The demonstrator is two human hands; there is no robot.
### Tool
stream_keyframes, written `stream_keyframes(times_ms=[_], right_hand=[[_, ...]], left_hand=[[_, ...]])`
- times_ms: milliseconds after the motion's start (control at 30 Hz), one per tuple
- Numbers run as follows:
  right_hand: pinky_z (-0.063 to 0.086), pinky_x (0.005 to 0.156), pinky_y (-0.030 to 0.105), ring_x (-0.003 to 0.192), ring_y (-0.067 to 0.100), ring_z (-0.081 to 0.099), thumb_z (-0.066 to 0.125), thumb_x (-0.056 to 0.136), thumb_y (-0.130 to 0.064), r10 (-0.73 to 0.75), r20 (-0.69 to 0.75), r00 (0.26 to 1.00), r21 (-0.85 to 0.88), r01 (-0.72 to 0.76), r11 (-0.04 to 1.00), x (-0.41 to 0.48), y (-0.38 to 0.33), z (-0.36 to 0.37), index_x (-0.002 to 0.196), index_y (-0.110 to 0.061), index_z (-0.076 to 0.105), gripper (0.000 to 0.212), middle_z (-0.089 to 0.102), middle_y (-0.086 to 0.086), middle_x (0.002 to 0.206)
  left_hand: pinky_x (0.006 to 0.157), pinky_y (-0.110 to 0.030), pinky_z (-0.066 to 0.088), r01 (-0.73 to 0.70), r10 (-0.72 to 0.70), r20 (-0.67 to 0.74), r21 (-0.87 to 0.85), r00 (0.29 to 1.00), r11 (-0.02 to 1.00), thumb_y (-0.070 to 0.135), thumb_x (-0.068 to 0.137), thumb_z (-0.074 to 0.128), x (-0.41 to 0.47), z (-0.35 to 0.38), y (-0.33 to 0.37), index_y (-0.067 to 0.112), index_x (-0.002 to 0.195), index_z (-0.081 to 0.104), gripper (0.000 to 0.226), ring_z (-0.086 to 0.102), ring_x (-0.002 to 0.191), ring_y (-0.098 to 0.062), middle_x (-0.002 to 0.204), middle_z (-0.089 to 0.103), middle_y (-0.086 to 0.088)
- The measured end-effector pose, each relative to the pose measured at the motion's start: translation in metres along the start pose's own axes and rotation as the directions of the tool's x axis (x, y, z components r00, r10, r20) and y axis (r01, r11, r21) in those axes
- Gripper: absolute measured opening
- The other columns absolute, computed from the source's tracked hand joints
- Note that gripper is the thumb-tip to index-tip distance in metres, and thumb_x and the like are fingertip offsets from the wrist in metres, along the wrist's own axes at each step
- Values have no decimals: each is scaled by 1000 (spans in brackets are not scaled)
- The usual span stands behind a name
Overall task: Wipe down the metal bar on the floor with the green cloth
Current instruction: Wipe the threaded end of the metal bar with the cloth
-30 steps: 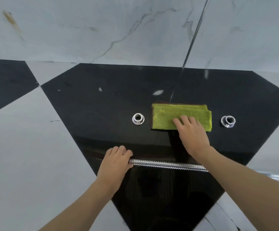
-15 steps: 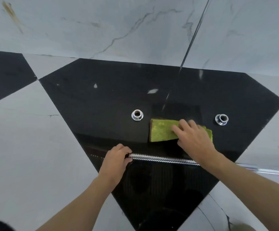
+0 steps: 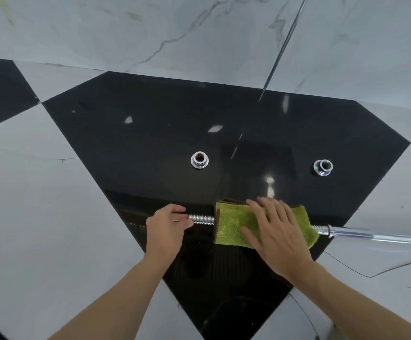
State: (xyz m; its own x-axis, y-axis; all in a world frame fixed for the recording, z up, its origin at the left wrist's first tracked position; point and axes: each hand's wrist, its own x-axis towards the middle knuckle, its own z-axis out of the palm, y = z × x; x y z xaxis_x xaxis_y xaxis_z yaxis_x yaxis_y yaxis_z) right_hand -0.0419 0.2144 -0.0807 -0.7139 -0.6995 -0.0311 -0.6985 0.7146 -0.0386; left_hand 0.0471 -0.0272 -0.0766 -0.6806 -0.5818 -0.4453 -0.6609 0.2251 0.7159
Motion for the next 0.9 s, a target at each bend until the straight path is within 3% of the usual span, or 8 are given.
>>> stream_keyframes(times_ms=[100, 267, 367, 433, 633, 700, 800, 900], right_hand=[[46, 108, 47, 122, 27, 58, 23, 108, -55, -25, 98, 995, -27, 28, 999, 18, -3, 16, 145, -12, 49, 62, 59, 7, 131], [49, 83, 44, 91, 25, 56, 27, 107, -41, 76, -36, 996, -55, -78, 995, 34, -25, 30, 121, -10, 62, 48, 59, 6, 101], [48, 81, 46, 88, 27, 55, 30, 106, -38, 79, -65, 995, -63, -83, 995, 42, -40, 33, 116, -10, 60, 43, 57, 8, 98], [47, 80, 46, 87, 27, 53, 30, 106, -38, 63, -61, 996, -57, -67, 996, 51, -50, 31, 112, -12, 58, 39, 56, 8, 97], [49, 88, 51, 96, 31, 56, 33, 99, -46, 100, 8, 995, 4, -100, 995, 68, -58, 26, 104, -14, 56, 40, 58, 9, 100], [50, 76, 44, 86, 26, 54, 34, 96, -54, 128, 21, 992, 32, -128, 991, 66, -51, 23, 103, -16, 54, 43, 56, 4, 93], [48, 75, 43, 77, 24, 52, 34, 92, -70, 140, 43, 989, 33, -142, 989, 64, -38, 19, 106, -18, 55, 58, 56, 1, 87], [51, 75, 40, 75, 20, 55, 22, 91, -77, 122, 126, 985, -25, -120, 992, 60, -19, 17, 95, -18, 60, 71, 55, -1, 85]], left_hand=[[66, -1, 43, 29, -32, -30, -78, 999, 997, 15, 84, 77, -8, 3, -1, 16, 107, 72, 23, 65, 80, 5, 86, 71, 13], [67, -4, 42, 95, -107, -44, -227, 993, 969, 39, 101, 49, -17, 3, 5, 21, 108, 71, 29, 65, 81, 4, 93, 74, 11], [95, -20, 31, 174, -188, 3, -396, 982, 902, 44, 105, 31, -17, 3, 10, 28, 123, 63, 40, 57, 110, -1, 111, 74, 5], [101, -27, 26, 194, -211, 14, -450, 977, 872, 44, 105, 28, -16, 4, 12, 30, 127, 59, 41, 53, 117, -6, 111, 74, 5], [67, -4, 32, 154, -163, 11, -390, 987, 908, 39, 106, 28, -15, 7, 20, 28, 129, 54, 36, 53, 94, 6, 114, 69, 4], [65, -1, 33, 147, -152, 15, -368, 988, 918, 37, 106, 29, -16, 5, 20, 26, 129, 55, 36, 54, 96, 7, 112, 70, 3], [62, 7, 31, 145, -151, 9, -347, 989, 926, 33, 106, 30, -18, 3, 21, 23, 129, 56, 36, 54, 89, 15, 113, 72, 1], [68, -1, 33, 157, -162, 19, -365, 987, 918, 33, 106, 31, -22, 2, 21, 23, 129, 57, 37, 56, 98, 8, 117, 71, 2]])
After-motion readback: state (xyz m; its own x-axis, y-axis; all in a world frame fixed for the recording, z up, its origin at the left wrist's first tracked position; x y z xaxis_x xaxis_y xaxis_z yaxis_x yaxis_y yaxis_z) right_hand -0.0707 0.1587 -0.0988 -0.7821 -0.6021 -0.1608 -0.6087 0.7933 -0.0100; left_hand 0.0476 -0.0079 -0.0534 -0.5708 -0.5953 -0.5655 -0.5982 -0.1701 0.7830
